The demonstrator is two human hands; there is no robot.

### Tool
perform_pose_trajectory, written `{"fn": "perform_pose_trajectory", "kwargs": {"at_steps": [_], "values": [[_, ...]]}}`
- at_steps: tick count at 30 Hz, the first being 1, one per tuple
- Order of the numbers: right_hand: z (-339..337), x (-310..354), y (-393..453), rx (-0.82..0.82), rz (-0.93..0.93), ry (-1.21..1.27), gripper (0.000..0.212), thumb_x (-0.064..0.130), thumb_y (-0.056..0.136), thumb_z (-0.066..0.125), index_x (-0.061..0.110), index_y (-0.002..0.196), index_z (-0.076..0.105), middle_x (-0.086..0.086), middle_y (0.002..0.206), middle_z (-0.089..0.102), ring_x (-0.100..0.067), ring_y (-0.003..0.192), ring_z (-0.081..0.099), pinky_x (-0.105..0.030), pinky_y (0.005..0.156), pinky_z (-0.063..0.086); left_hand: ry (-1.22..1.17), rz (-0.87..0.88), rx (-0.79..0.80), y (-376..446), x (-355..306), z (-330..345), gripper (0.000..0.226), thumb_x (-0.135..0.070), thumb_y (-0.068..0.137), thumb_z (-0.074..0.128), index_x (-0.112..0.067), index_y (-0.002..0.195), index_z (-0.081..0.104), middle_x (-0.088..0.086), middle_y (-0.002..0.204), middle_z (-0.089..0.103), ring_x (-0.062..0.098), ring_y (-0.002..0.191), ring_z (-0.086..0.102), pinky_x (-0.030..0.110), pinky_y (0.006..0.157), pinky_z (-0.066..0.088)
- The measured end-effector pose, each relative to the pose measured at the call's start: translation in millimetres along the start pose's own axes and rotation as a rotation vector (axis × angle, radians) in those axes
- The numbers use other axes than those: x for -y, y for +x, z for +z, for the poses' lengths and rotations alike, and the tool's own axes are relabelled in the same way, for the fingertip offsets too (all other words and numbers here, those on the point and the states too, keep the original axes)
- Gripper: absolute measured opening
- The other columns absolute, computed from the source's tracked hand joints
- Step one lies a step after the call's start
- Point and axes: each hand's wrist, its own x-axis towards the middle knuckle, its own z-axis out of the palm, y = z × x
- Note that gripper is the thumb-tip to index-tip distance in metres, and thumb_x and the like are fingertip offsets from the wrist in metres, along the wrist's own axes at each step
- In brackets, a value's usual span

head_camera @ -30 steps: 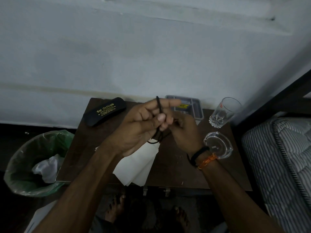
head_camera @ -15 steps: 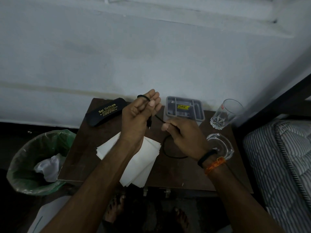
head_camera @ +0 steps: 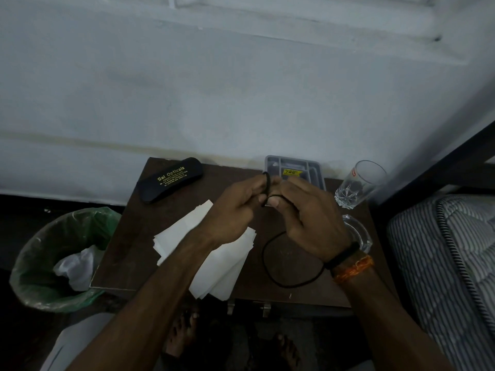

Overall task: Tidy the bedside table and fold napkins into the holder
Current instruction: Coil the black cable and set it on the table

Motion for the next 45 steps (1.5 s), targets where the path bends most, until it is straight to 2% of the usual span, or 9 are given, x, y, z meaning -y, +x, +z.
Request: {"fn": "perform_pose_trajectory", "kwargs": {"at_steps": [6, 10, 19, 22, 28, 32, 35, 40, 45], "values": [[-1.4, -8.0, 3.3, -0.112, 0.061, 0.017, 0.018, 0.021, 0.099, 0.051, 0.01, 0.095, 0.065, -0.002, 0.092, 0.06, -0.017, 0.077, 0.055, -0.037, 0.064, 0.047, 0.043, 0.015, 0.177, -5.6, -5.8, -8.5, 0.031, -0.004, 0.1, 0.043, -0.025, 0.113, 0.062, -0.004, 0.112, 0.068, 0.013, 0.114, 0.061, 0.042, 0.105, 0.045], [1.3, -12.7, 5.4, -0.165, 0.099, 0.053, 0.013, 0.014, 0.098, 0.054, 0.01, 0.094, 0.065, -0.002, 0.092, 0.062, -0.017, 0.081, 0.058, -0.036, 0.067, 0.049, -0.054, -0.039, 0.291, -8.1, -11.4, -6.3, 0.03, 0.003, 0.101, 0.037, -0.007, 0.118, 0.06, 0.016, 0.1, 0.07, 0.019, 0.107, 0.064, 0.033, 0.102, 0.045], [20.8, -22.4, 4.5, -0.19, 0.253, 0.124, 0.014, 0.002, 0.096, 0.05, 0.008, 0.088, 0.06, 0.001, 0.088, 0.059, -0.011, 0.08, 0.052, -0.022, 0.067, 0.04, -0.468, -0.193, 0.178, -5.2, -4.7, -5.2, 0.033, 0.005, 0.099, 0.035, 0.01, 0.126, 0.053, 0.011, 0.08, 0.063, 0.029, 0.092, 0.059, 0.032, 0.094, 0.046], [22.3, -22.1, 3.9, -0.191, 0.297, 0.094, 0.016, -0.002, 0.096, 0.051, 0.008, 0.089, 0.061, 0.0, 0.088, 0.06, -0.009, 0.08, 0.053, -0.012, 0.067, 0.038, -0.515, -0.209, 0.155, -4.9, -5.6, -6.8, 0.029, 0.006, 0.099, 0.038, 0.013, 0.122, 0.052, 0.011, 0.083, 0.066, 0.022, 0.08, 0.056, 0.025, 0.078, 0.047], [27.1, -16.1, 2.0, -0.007, 0.408, 0.194, 0.015, 0.008, 0.1, 0.048, 0.014, 0.094, 0.06, 0.011, 0.075, 0.058, -0.005, 0.064, 0.054, -0.013, 0.06, 0.038, -0.667, -0.204, 0.111, -5.5, -8.3, -6.3, 0.033, 0.005, 0.097, 0.038, 0.014, 0.126, 0.052, 0.01, 0.084, 0.065, 0.016, 0.078, 0.058, 0.019, 0.071, 0.047], [35.8, -7.9, -2.3, 0.193, 0.352, 0.113, 0.014, 0.009, 0.098, 0.048, 0.009, 0.097, 0.062, -0.004, 0.083, 0.066, -0.02, 0.073, 0.062, -0.03, 0.065, 0.045, -0.803, -0.194, -0.014, -3.9, -7.7, -8.2, 0.039, 0.013, 0.093, 0.038, 0.013, 0.131, 0.049, 0.011, 0.099, 0.066, 0.021, 0.1, 0.065, 0.025, 0.094, 0.051], [36.1, 0.6, -4.6, 0.22, 0.279, 0.068, 0.023, 0.016, 0.1, 0.046, 0.009, 0.087, 0.063, -0.006, 0.081, 0.068, -0.021, 0.072, 0.062, -0.037, 0.067, 0.049, -0.749, -0.178, -0.132, 0.3, -3.3, -6.8, 0.04, 0.015, 0.093, 0.039, 0.012, 0.132, 0.047, 0.021, 0.113, 0.061, 0.024, 0.112, 0.064, 0.035, 0.105, 0.047], [28.0, 10.5, -3.3, 0.302, 0.211, -0.004, 0.029, 0.026, 0.101, 0.046, 0.011, 0.08, 0.06, -0.005, 0.073, 0.064, -0.018, 0.064, 0.057, -0.037, 0.063, 0.046, -0.389, -0.142, -0.217, 0.7, 4.4, -1.9, 0.035, 0.007, 0.097, 0.045, 0.0, 0.13, 0.053, 0.012, 0.115, 0.071, 0.019, 0.101, 0.068, 0.027, 0.089, 0.054], [9.9, 25.7, -0.4, 0.263, 0.118, 0.004, 0.022, 0.028, 0.1, 0.046, 0.022, 0.079, 0.045, 0.007, 0.064, 0.048, -0.009, 0.053, 0.041, -0.021, 0.05, 0.026, -0.205, -0.065, -0.25, -1.8, 2.5, -3.3, 0.036, -0.001, 0.096, 0.053, -0.003, 0.132, 0.056, 0.008, 0.118, 0.071, 0.015, 0.11, 0.067, 0.03, 0.092, 0.056]]}}
